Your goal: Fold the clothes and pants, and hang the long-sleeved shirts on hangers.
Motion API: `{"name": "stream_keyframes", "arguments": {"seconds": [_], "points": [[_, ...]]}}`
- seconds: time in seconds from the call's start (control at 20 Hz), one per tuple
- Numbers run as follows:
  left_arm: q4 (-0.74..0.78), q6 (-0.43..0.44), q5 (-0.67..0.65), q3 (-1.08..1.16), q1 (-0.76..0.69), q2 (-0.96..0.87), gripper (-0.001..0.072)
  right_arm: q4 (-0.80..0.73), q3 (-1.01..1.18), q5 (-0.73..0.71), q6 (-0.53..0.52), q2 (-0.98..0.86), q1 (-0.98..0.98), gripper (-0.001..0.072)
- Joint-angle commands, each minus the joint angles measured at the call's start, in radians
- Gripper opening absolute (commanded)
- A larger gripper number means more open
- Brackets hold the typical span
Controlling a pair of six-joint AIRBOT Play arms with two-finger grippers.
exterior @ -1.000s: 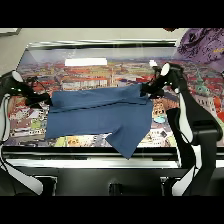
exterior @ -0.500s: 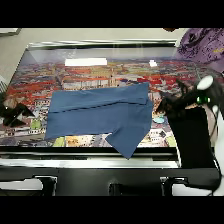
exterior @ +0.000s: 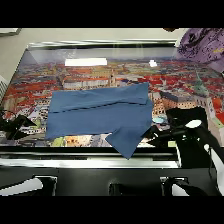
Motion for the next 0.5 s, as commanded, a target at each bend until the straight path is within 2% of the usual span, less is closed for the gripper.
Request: {"name": "stream_keyframes", "arguments": {"seconds": [0.0, 0.3, 0.45], "points": [[-0.005, 0.002, 0.009, -0.013, -0.004, 0.006, 0.0681, 0.028, -0.05, -0.126, 0.056, 0.01, 0.111, 0.0534], [-0.005, 0.002, 0.035, -0.013, -0.004, 0.006, 0.0681, -0.003, -0.05, -0.267, 0.177, 0.006, 0.219, 0.0517], [-0.005, 0.002, 0.065, -0.013, -0.004, 0.006, 0.0681, 0.026, -0.05, -0.288, 0.165, -0.029, 0.219, 0.0357]]}}
